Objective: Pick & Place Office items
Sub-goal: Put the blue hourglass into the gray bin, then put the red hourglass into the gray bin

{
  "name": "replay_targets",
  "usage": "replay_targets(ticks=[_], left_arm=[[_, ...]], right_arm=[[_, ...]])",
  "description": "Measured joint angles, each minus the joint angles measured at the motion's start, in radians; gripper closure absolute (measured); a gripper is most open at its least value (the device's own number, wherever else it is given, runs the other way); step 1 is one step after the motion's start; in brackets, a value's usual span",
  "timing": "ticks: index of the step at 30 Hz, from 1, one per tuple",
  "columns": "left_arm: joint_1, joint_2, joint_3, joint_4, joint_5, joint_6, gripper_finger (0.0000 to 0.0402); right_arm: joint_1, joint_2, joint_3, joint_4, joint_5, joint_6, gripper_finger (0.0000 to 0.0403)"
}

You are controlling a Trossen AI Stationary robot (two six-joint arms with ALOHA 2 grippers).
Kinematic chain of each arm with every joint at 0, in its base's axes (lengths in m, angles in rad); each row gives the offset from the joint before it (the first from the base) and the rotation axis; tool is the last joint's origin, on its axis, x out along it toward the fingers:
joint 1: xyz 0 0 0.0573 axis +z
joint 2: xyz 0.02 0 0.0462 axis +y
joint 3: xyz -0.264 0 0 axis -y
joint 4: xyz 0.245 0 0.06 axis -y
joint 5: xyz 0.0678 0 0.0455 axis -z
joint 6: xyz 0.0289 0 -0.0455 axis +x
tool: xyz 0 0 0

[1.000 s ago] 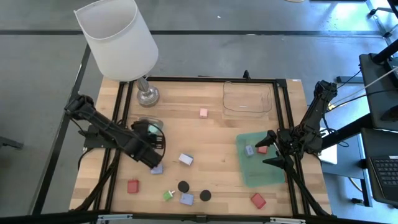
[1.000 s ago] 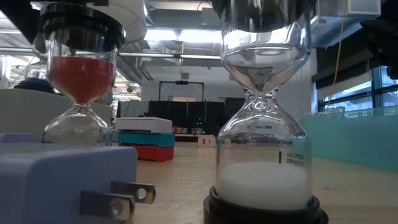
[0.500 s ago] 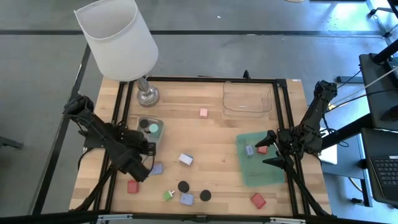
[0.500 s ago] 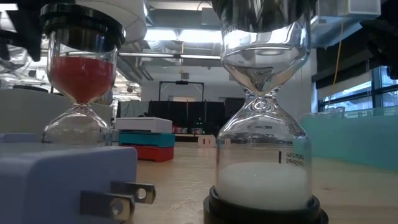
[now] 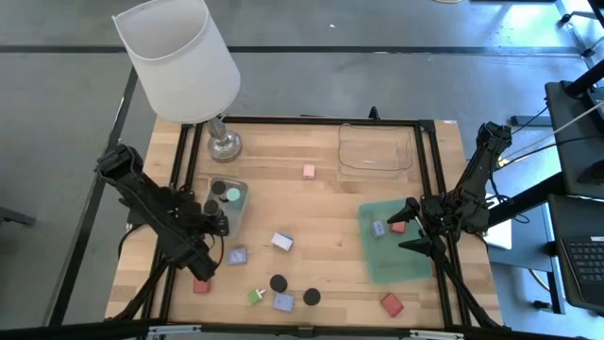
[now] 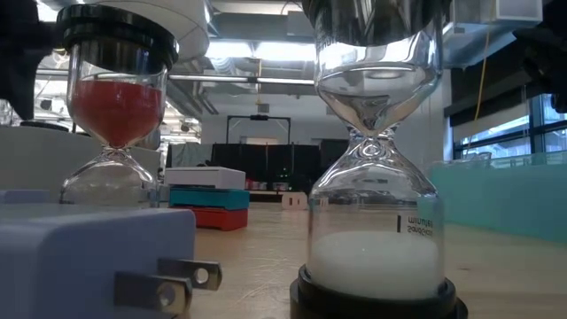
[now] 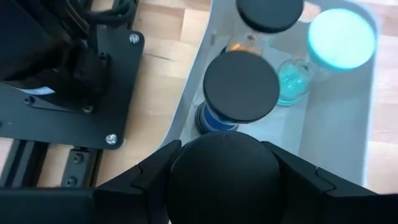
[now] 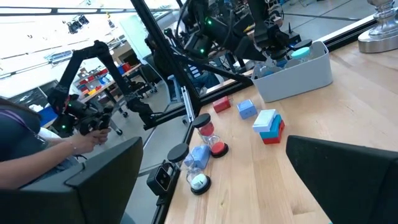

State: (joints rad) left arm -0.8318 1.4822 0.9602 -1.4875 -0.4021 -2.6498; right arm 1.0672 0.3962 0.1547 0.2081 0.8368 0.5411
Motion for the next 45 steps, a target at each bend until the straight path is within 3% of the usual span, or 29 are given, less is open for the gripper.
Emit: replay_targets(ticks=[18,33,45], left_arm=[[0.000,0.000,-0.093,0.076,0.004,-0.019,0.0195],[0.000,0.000,-0.084,0.073,0.038,-0.028,0.0134],[0.010,-0.002,0.069,-0.080,-0.013,0.004,0.0050]], right_arm=[[0.000,0.000,0.000,0.000,0.000,0.000,0.0003],[0.000,0.000,0.000,0.000,0.000,0.000,0.0003],[0.000,0.000,0.000,0.000,0.000,0.000,0.0003]])
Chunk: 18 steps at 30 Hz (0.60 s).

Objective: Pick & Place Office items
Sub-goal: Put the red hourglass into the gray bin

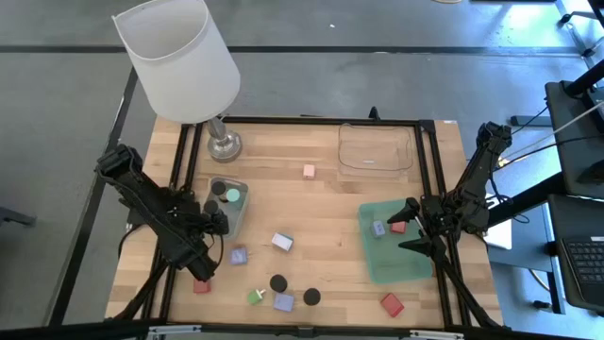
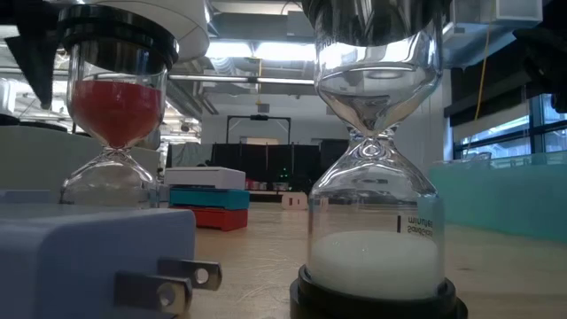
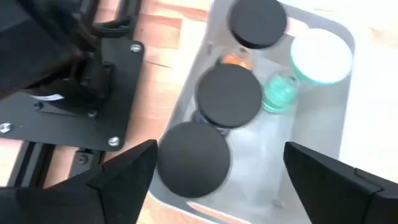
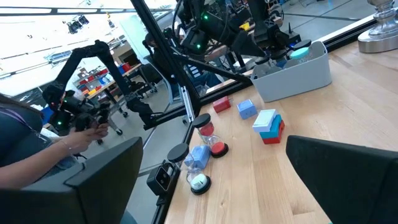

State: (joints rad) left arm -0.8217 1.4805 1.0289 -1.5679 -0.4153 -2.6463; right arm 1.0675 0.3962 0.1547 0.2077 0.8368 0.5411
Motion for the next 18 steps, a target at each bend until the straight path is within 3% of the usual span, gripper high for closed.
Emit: replay_targets(ticks=[9,18], left_arm=[[0.104,-0.006,0.115,-0.004,0.009,0.080,0.0009],[0.324,-0.006,0.297,0.093,0.080,0.215,0.0006]], right_arm=[[0.000,0.000,0.000,0.000,0.000,0.000,0.0003],[0.000,0.000,0.000,0.000,0.000,0.000,0.0003]])
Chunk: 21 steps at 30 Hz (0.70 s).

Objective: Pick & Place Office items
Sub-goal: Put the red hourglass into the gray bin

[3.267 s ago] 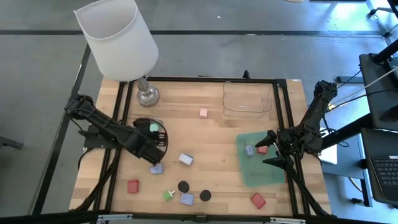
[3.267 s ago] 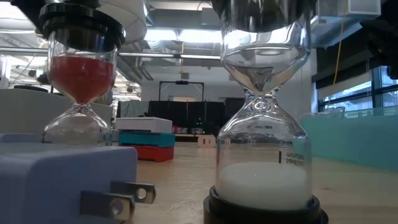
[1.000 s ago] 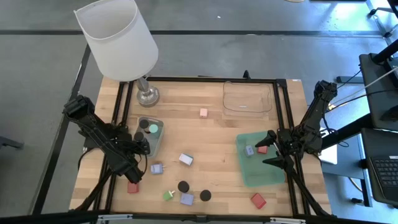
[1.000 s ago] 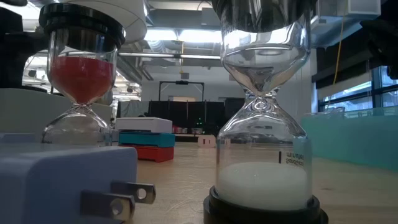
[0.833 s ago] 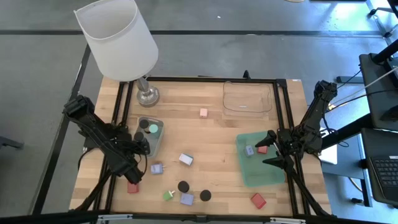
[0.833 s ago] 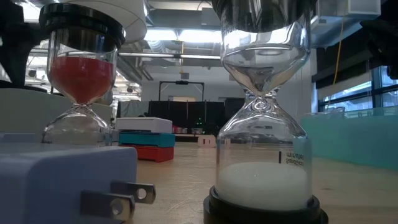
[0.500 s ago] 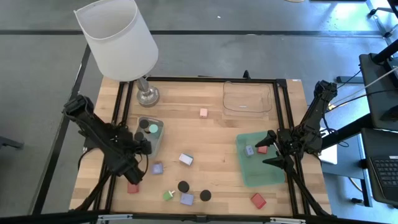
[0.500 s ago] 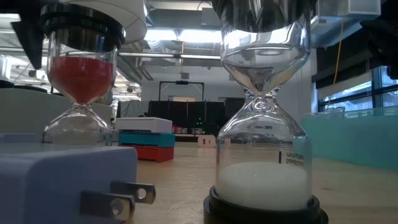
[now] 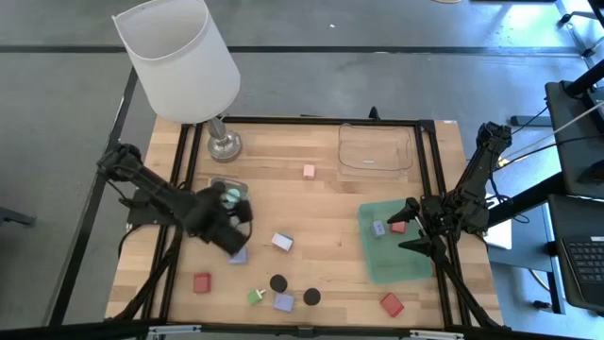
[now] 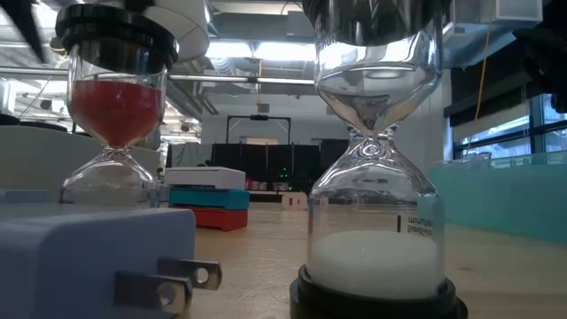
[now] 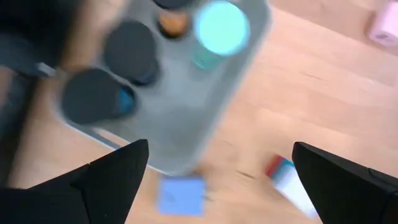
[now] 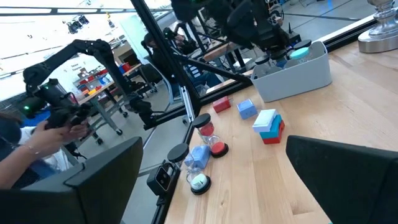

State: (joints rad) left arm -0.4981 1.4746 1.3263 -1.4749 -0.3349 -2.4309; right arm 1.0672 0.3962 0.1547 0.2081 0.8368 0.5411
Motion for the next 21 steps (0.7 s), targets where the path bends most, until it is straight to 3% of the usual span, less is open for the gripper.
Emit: replay_targets(ticks=[10,21], left_arm=[[0.209,0.056,0.010,0.311,0.176,0.196,0.0006],[0.219,0.253,0.035,0.589,0.382,0.168,0.0006]], right_arm=[[0.000,0.000,0.000,0.000,0.000,0.000,0.0003],[0.000,0.000,0.000,0.000,0.000,0.000,0.0003]])
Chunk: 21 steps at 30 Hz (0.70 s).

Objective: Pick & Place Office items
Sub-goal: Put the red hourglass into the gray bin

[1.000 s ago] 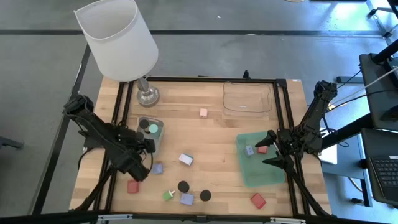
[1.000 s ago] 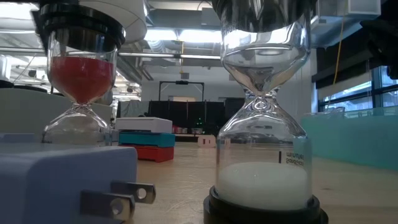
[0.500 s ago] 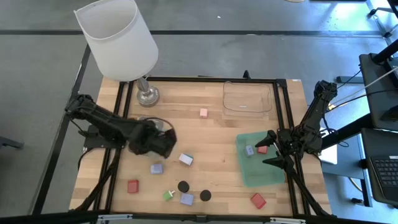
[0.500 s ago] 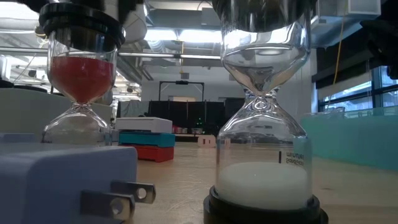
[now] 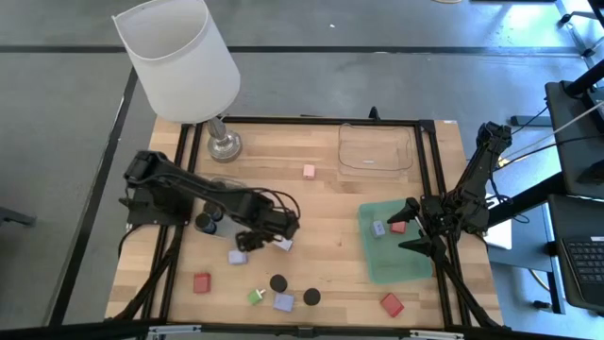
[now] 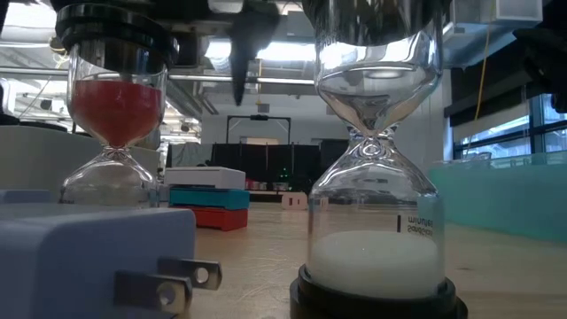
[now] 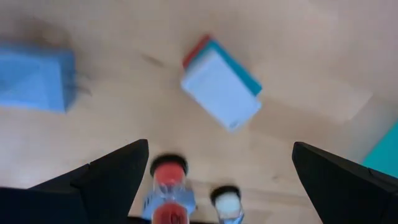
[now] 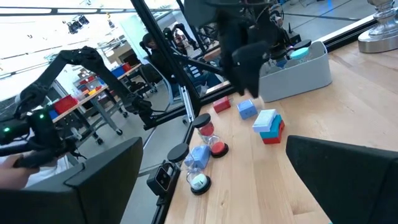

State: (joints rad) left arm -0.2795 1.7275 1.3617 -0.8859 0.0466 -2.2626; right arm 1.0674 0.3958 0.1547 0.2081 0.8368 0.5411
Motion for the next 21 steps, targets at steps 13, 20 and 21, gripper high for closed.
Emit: replay_targets(ticks=[13,20,21], left_arm=[[-0.136,0.177,0.252,-0.139,0.051,-0.031,0.0006],[-0.211,0.225,0.280,-0.172,0.051,-0.054,0.0006],[-0.215,0.225,0.280,-0.170,0.050,-0.055,0.0006]], right_arm=[[0.000,0.000,0.000,0.000,0.000,0.000,0.0003],[0.000,0.000,0.000,0.000,0.000,0.000,0.0003],[0.000,0.000,0.000,0.000,0.000,0.000,0.0003]])
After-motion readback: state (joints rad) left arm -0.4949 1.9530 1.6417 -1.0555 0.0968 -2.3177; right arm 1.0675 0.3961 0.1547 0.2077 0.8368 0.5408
